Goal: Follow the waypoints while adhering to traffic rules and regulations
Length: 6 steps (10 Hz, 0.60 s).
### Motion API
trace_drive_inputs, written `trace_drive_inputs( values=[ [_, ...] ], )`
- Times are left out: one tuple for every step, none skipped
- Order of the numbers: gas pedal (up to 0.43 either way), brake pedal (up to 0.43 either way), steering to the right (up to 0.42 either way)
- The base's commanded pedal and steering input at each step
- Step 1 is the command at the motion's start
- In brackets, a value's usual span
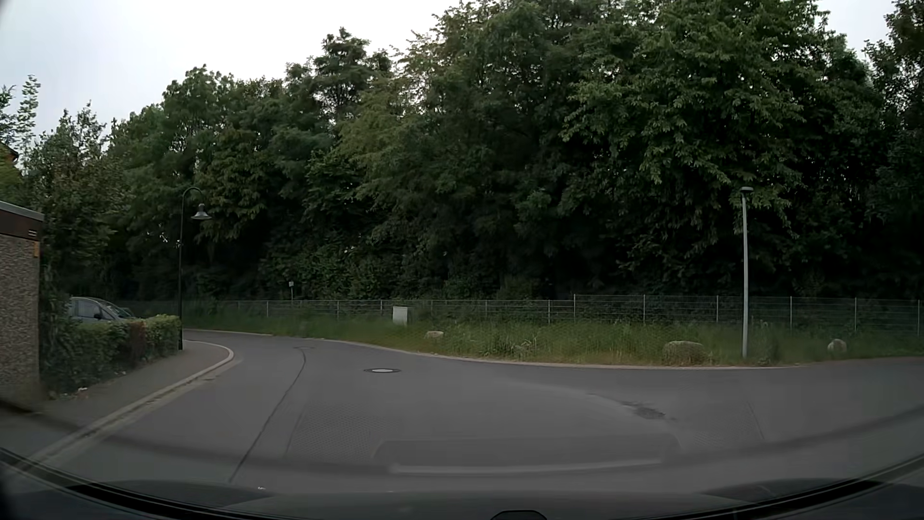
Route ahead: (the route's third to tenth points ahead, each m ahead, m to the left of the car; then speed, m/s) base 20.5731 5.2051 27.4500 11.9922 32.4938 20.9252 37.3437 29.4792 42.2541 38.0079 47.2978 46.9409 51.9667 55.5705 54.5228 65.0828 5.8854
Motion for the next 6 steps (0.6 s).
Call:
trace_drive_inputs(
  values=[
    [0.157, 0.000, 0.006],
    [0.157, 0.000, -0.020],
    [0.157, 0.000, -0.053],
    [0.169, 0.000, -0.075],
    [0.169, 0.000, -0.093],
    [0.169, 0.000, -0.112]
  ],
)
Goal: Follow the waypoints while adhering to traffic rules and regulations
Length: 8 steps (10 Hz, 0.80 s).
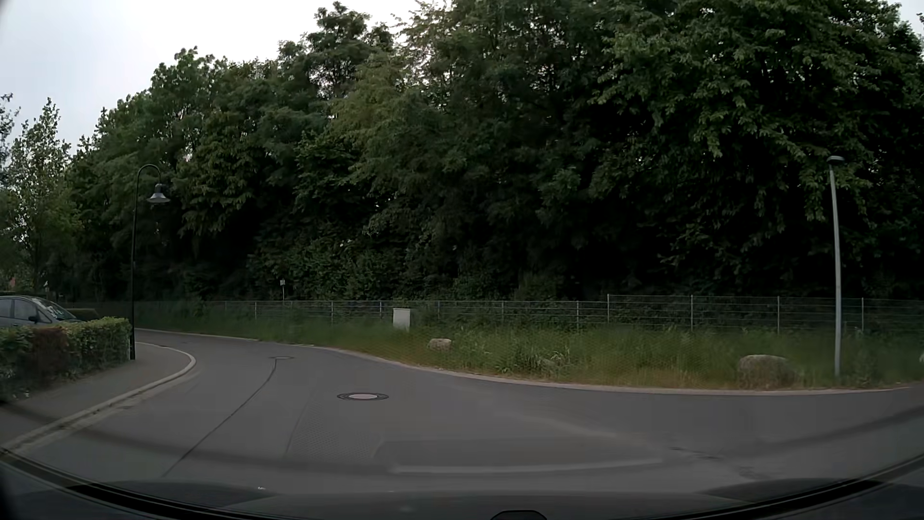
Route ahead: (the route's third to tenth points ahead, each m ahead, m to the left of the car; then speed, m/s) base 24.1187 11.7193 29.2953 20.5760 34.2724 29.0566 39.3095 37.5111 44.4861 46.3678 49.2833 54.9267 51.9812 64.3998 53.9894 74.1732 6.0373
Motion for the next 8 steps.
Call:
trace_drive_inputs(
  values=[
    [0.169, 0.000, -0.129],
    [0.169, 0.000, -0.138],
    [0.177, 0.000, -0.143],
    [0.177, 0.000, -0.143],
    [0.177, 0.000, -0.143],
    [0.177, 0.000, -0.143],
    [0.177, 0.000, -0.143],
    [0.177, 0.000, -0.143]
  ],
)
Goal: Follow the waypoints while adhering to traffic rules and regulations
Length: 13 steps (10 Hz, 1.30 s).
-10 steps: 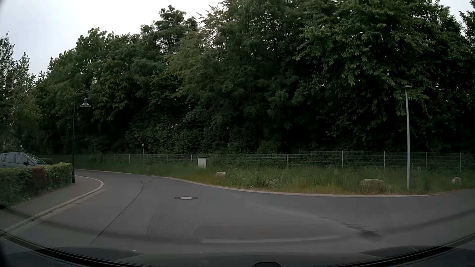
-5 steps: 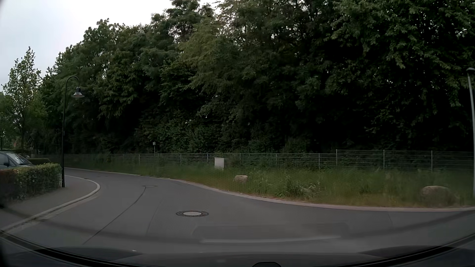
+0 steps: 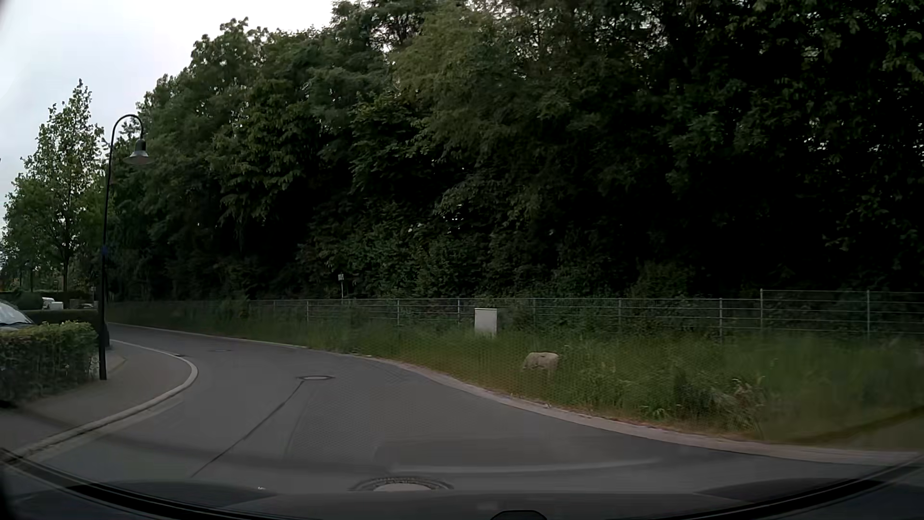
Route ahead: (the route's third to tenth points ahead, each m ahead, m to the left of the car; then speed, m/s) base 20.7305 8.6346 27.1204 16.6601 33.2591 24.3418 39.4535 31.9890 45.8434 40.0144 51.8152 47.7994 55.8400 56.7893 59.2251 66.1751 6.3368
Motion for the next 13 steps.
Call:
trace_drive_inputs(
  values=[
    [0.177, 0.000, -0.143],
    [0.177, 0.000, -0.143],
    [0.177, 0.000, -0.143],
    [0.177, 0.000, -0.144],
    [0.177, 0.000, -0.148],
    [0.177, 0.000, -0.153],
    [0.189, 0.000, -0.156],
    [0.189, 0.000, -0.157],
    [0.189, 0.000, -0.157],
    [0.189, 0.000, -0.158],
    [0.189, 0.000, -0.161],
    [0.189, 0.000, -0.165],
    [0.189, 0.000, -0.169]
  ],
)
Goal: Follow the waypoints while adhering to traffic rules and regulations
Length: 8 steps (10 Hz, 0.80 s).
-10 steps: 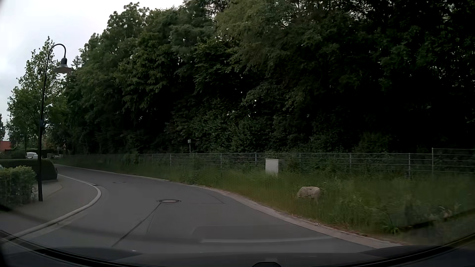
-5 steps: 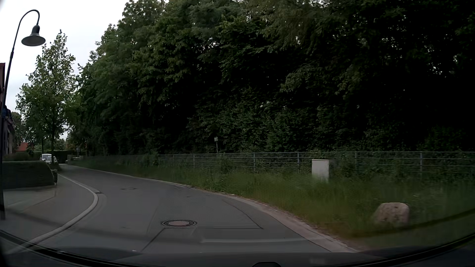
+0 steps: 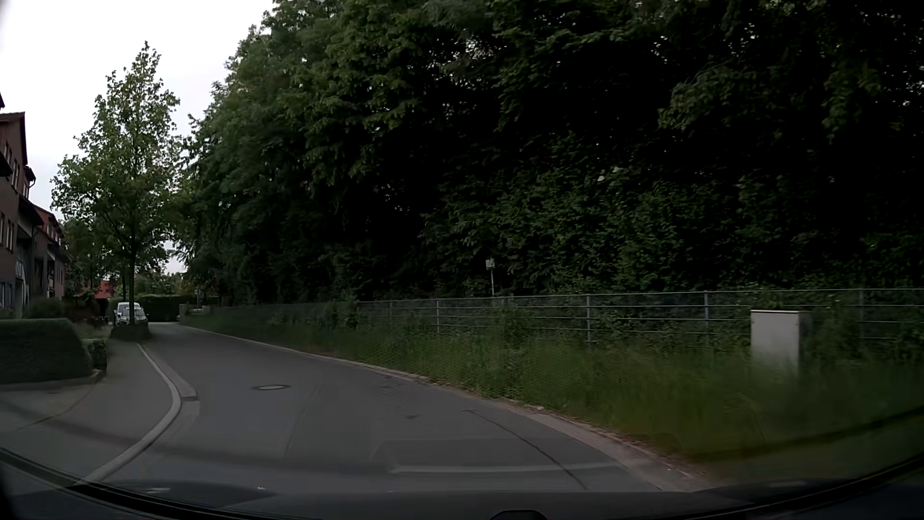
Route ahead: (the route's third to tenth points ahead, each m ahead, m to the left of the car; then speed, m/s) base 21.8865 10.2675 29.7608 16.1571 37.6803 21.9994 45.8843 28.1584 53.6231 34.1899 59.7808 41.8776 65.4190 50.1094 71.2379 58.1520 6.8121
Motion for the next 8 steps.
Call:
trace_drive_inputs(
  values=[
    [0.189, 0.000, -0.172],
    [0.189, 0.000, -0.174],
    [0.189, 0.000, -0.174],
    [0.189, 0.000, -0.173],
    [0.189, 0.000, -0.173],
    [0.189, 0.000, -0.173],
    [0.189, 0.000, -0.173],
    [0.189, 0.000, -0.172]
  ],
)
